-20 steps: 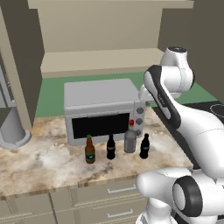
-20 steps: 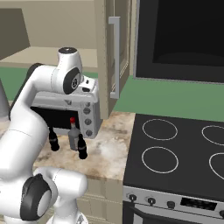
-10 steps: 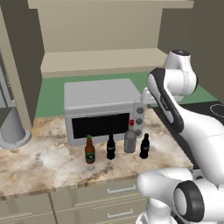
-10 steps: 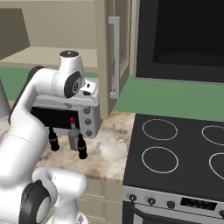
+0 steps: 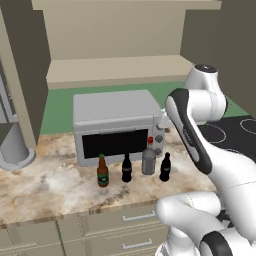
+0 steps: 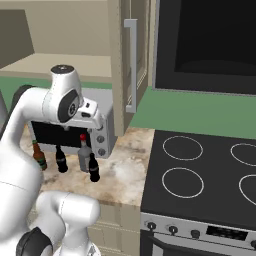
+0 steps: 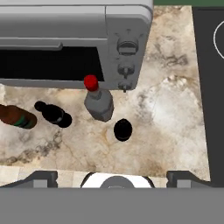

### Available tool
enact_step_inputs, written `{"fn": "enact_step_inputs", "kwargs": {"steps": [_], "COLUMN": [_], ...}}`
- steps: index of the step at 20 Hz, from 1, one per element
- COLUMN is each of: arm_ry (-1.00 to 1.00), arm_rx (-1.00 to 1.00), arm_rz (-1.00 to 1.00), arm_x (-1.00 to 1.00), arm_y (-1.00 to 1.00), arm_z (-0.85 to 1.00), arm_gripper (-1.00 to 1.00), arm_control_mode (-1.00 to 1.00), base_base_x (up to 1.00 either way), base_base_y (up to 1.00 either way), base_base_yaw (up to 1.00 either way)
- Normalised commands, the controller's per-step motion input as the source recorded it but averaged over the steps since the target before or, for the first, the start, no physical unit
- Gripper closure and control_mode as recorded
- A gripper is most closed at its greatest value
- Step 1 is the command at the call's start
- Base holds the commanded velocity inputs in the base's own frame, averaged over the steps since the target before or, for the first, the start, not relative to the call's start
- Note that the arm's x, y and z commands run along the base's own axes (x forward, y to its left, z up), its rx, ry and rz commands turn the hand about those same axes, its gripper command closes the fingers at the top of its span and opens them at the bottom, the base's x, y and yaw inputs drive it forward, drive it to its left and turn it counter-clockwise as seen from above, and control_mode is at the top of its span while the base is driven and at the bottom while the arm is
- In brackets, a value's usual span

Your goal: Sort all alcoholic drinks to one cabinet, and non-alcoholic drinks to the other.

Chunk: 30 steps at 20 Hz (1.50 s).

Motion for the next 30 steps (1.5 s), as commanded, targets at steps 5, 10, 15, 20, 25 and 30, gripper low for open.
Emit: {"fn": "enact_step_inputs", "kwargs": {"steps": [5, 10, 15, 20, 25, 30], "arm_ry": [0.0, -0.01, -0.09, -0.11, -0.08, -0.06], "arm_rx": [0.0, -0.02, -0.07, -0.09, -0.06, -0.03], "arm_rz": [0.0, 0.0, 0.0, 0.0, -0.01, -0.01], "arm_x": [-0.3, -0.19, -0.14, -0.08, -0.05, -0.07], "arm_y": [0.48, 0.48, 0.47, 0.45, 0.37, 0.31], "arm_z": [0.0, 0.0, -0.02, -0.05, -0.15, -0.17], "arm_gripper": [-1.0, -1.0, -1.0, -1.0, -1.0, -1.0], "arm_control_mode": [-1.0, -1.0, -1.0, -1.0, -1.0, -1.0], "base_base_x": [0.0, 0.0, 0.0, 0.0, 0.0, 0.0], "base_base_y": [0.0, 0.0, 0.0, 0.0, 0.0, 0.0], "base_base_yaw": [0.0, 0.0, 0.0, 0.0, 0.0, 0.0]}}
